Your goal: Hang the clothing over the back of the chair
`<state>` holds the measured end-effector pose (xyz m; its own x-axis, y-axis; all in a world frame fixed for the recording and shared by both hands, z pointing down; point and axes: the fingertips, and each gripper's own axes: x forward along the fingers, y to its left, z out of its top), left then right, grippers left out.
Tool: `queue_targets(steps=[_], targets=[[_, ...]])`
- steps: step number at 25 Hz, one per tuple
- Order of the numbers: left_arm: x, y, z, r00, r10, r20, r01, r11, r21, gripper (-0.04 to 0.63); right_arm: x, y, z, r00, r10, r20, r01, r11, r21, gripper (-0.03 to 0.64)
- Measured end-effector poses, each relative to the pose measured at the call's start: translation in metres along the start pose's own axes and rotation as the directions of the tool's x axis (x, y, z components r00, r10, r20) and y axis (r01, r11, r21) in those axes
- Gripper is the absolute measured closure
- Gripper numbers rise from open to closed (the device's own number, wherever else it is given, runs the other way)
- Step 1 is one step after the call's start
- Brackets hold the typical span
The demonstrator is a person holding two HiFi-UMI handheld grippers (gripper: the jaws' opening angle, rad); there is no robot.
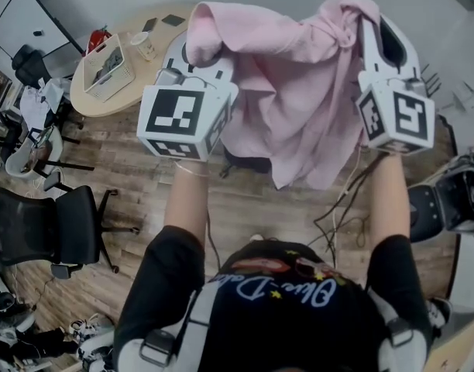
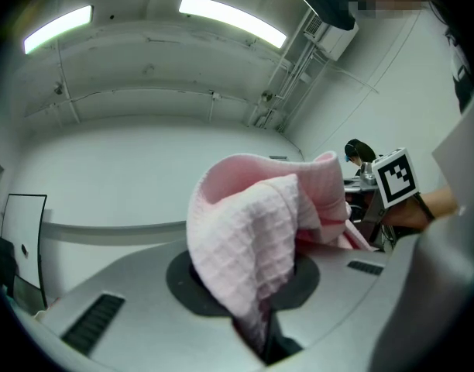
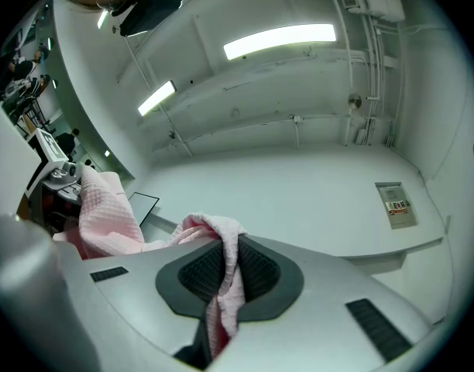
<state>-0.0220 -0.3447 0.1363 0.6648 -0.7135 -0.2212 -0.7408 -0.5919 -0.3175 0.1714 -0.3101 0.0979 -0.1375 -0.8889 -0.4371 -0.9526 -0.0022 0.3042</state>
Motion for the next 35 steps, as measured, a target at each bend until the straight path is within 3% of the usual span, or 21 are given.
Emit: queue_targets(steps=[10,17,28,35], targets=[[0.041,0.035,-0.027,0.997,0.012,-0.079,-0.015,0.999,-0.035,0.546,0.056,-0.006,-0.039,0.991,0.004,-0.132,-0.013,0.997,-0.07,0.592],[0.06,0.042,-0.075,0.981,-0.008,-0.194,-0.004,0.998,-0.063,0.545,0.079,-0.006,-0.078,0.974,0.016,-0.227,-0.053,0.986,-0.159,0.592],[0.077,0.036,-0.126,0.953,-0.083,-0.292,0.043,0.989,-0.139,0.545,0.099,-0.002,-0.137,0.915,0.066,-0.398,-0.16,0.965,-0.206,0.591],[0.074,0.037,-0.13,0.947,-0.121,-0.299,0.064,0.979,-0.194,0.545,0.1,0.003,-0.15,0.869,0.13,-0.477,-0.223,0.964,-0.144,0.584]])
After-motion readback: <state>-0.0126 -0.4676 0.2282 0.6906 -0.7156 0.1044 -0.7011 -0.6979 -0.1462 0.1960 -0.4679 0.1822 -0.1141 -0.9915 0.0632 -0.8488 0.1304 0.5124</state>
